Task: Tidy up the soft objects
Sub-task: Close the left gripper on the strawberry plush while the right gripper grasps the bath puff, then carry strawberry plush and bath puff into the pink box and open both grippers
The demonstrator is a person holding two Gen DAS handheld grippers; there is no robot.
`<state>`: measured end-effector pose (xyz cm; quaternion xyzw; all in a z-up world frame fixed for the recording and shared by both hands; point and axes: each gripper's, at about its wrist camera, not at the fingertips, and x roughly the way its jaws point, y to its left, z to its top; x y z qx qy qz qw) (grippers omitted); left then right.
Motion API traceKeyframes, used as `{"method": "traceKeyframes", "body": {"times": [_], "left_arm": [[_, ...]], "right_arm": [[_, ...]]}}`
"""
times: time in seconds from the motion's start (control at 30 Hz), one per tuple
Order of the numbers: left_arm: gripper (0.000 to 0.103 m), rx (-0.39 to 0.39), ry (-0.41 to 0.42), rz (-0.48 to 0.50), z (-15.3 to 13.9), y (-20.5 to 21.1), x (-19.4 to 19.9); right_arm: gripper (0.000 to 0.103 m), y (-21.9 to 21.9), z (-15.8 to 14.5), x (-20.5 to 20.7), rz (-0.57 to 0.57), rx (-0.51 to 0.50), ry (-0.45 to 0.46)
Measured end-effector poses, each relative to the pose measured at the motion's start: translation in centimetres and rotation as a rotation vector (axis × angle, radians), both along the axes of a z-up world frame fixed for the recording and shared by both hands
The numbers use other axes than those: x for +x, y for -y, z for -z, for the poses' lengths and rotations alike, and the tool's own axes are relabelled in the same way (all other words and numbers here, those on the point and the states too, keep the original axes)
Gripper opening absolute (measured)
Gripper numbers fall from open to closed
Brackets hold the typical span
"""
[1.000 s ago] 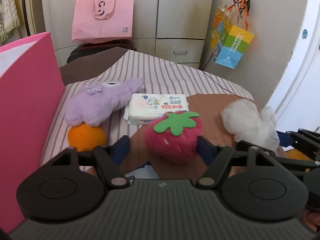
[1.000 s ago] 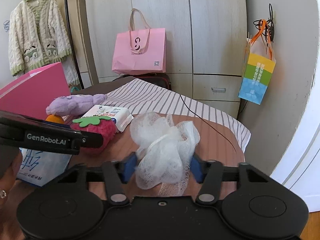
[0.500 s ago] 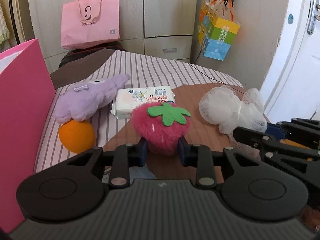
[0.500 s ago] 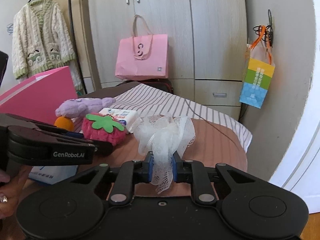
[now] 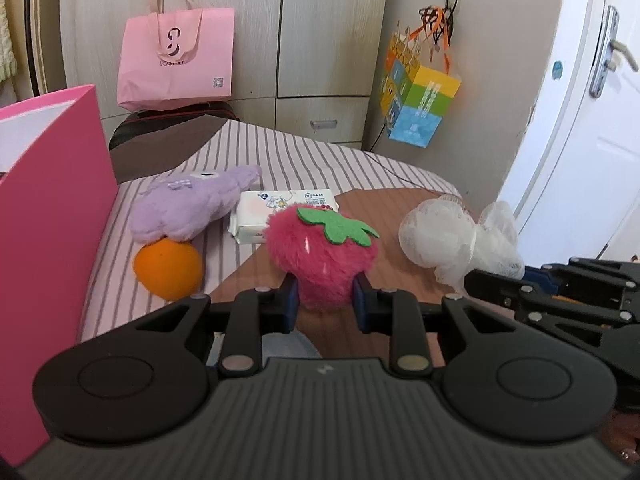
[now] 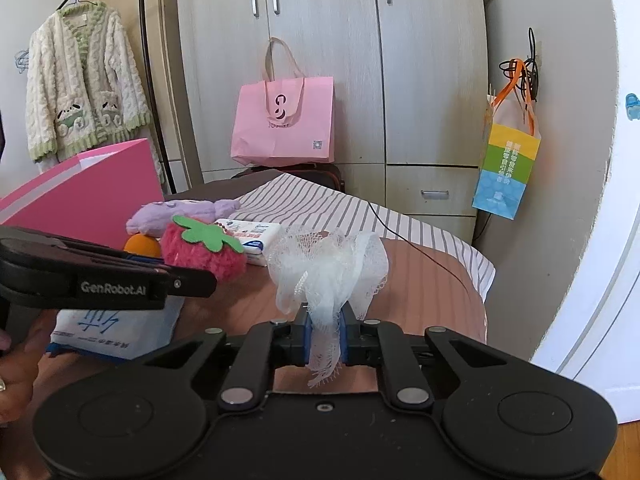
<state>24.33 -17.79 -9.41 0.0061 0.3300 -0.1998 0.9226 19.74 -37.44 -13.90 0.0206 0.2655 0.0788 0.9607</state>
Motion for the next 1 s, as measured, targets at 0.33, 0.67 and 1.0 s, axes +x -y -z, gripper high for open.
{"method": "traceKeyframes", "body": {"times": [0.33, 0.67, 1.0], "left_arm": [[0.026, -0.038, 0.023, 0.013, -1.4, -3.1, -3.8], [0.026, -0.024, 0.014, 0.054, -2.0, -6.7, -8.6], [0.026, 0.001, 0.03, 0.081, -3.0, -10.4, -14.5]], "right_arm": [[0.015, -1.8, -1.2, -2.9, -0.003, -0.022, 0.013], [0.015, -4.4, -1.8, -6.5, -0.037, -0.037, -0.02], [0.015, -7.5, -3.5, -11.2, -0.102, -0.045, -0.011]]}}
